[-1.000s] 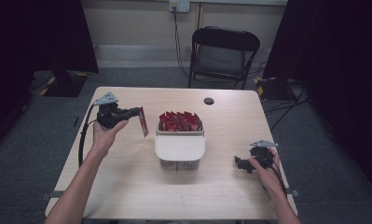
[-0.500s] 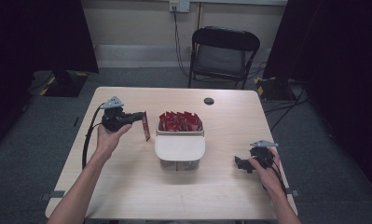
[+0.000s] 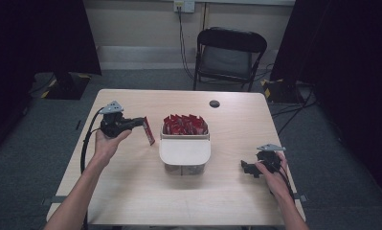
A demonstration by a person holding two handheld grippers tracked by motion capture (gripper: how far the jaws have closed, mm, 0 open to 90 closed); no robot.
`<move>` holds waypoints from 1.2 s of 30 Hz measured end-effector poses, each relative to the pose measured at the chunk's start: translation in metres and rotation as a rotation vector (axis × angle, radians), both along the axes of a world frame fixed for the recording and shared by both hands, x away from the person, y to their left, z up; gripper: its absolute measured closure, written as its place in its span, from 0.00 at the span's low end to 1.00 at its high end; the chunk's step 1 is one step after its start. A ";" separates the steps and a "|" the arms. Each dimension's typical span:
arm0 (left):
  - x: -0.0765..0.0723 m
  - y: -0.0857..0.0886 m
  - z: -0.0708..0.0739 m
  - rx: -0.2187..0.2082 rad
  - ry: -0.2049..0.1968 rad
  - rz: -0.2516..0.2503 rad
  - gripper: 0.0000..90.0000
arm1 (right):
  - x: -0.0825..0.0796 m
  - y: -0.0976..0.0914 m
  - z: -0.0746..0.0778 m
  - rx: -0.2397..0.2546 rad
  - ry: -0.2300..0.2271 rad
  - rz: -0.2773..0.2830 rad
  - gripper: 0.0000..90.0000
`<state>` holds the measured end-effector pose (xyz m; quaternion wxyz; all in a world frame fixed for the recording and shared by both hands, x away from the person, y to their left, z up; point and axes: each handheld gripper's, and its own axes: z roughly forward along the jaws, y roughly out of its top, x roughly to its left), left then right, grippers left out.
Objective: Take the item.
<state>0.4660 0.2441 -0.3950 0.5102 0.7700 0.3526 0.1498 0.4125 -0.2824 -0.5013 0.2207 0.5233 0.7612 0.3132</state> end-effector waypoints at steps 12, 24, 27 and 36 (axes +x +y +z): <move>-0.010 0.025 -0.004 0.019 0.008 0.048 1.00 | 0.000 0.000 0.000 0.000 0.000 0.000 0.00; -0.019 0.042 -0.011 0.013 0.009 0.056 0.99 | 0.000 0.000 0.000 0.000 0.000 0.000 0.00; -0.022 0.044 -0.013 0.029 0.011 0.052 0.99 | 0.000 0.000 0.000 0.000 0.000 0.000 0.00; -0.031 0.052 -0.021 0.028 0.021 0.046 0.99 | 0.000 0.000 0.000 0.000 0.000 0.000 0.00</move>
